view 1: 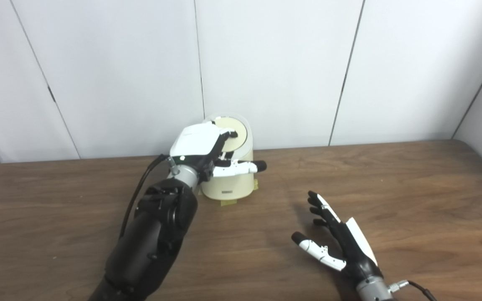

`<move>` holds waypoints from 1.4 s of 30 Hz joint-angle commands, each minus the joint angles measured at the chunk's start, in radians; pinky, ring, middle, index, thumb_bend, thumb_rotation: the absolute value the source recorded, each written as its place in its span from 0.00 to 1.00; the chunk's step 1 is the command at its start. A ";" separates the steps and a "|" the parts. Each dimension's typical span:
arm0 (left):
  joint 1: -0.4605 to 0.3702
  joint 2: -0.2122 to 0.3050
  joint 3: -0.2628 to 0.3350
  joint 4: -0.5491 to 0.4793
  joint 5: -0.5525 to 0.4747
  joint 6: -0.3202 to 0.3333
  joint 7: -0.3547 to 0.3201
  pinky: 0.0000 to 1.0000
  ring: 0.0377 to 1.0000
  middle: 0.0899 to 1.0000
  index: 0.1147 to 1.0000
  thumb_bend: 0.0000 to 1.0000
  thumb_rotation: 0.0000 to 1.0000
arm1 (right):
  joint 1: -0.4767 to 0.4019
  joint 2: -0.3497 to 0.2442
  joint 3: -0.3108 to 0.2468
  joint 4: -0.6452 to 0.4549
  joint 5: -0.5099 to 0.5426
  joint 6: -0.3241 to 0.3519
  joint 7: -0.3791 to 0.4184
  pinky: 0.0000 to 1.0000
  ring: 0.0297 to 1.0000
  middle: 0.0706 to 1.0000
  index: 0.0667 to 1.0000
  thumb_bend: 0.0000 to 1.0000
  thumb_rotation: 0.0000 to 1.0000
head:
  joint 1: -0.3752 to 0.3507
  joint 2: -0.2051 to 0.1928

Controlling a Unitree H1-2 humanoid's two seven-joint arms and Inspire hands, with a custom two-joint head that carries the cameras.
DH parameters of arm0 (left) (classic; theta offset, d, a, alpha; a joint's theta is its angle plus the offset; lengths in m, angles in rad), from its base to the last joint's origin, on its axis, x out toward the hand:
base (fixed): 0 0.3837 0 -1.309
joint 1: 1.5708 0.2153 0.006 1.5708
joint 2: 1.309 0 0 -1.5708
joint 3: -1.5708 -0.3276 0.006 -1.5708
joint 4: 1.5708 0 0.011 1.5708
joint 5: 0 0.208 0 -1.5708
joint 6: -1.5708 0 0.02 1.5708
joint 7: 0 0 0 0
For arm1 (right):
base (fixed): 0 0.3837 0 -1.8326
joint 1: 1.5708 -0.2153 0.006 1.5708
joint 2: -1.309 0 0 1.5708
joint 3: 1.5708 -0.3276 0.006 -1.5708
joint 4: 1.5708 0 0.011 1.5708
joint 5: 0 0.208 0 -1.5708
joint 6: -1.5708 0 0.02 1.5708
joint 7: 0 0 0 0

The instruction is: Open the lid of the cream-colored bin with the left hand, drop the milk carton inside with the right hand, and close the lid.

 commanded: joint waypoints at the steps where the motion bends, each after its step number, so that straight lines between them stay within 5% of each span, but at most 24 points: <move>1: -0.019 0.038 -0.010 -0.001 0.057 -0.005 0.000 1.00 0.99 0.84 0.81 0.96 0.97 | -0.009 0.000 -0.005 -0.030 -0.002 0.001 0.002 0.81 0.89 0.92 0.94 0.50 0.65 | 0.000 0.001; 16: -0.007 0.034 -0.028 0.011 0.123 -0.013 -0.080 1.00 0.94 0.75 0.71 0.99 0.98 | -0.012 0.005 -0.007 -0.033 -0.005 0.014 0.002 0.80 0.89 0.92 0.94 0.50 0.65 | -0.004 0.001; 20: -0.003 0.031 -0.023 0.016 0.115 -0.008 -0.101 1.00 0.92 0.74 0.57 0.99 0.97 | -0.012 0.008 -0.010 -0.036 0.004 0.017 0.002 0.81 0.89 0.92 0.94 0.51 0.65 | -0.005 0.003; 28: 0.011 0.024 -0.015 0.017 0.108 -0.011 -0.101 1.00 0.91 0.73 0.65 1.00 0.96 | -0.012 0.005 -0.010 -0.034 0.000 0.011 -0.002 0.80 0.88 0.91 0.94 0.51 0.65 | -0.006 0.004; 31: 0.025 0.016 0.002 0.015 0.084 -0.023 -0.045 1.00 0.92 0.77 0.75 0.99 0.95 | -0.011 0.007 -0.011 -0.033 0.001 0.003 -0.006 0.80 0.88 0.91 0.95 0.51 0.65 | -0.006 0.008; 34: 0.053 -0.014 0.046 0.013 0.021 -0.057 0.089 1.00 0.99 0.92 0.93 0.83 0.85 | -0.010 0.006 -0.012 -0.032 -0.003 0.003 -0.009 0.79 0.87 0.90 0.95 0.52 0.66 | -0.005 0.009; 42: 0.080 -0.062 0.104 0.023 -0.090 -0.144 0.317 1.00 1.00 1.00 1.00 0.63 0.77 | -0.014 0.008 -0.011 -0.030 0.017 0.021 0.009 0.81 0.89 0.92 0.95 0.51 0.63 | -0.008 0.003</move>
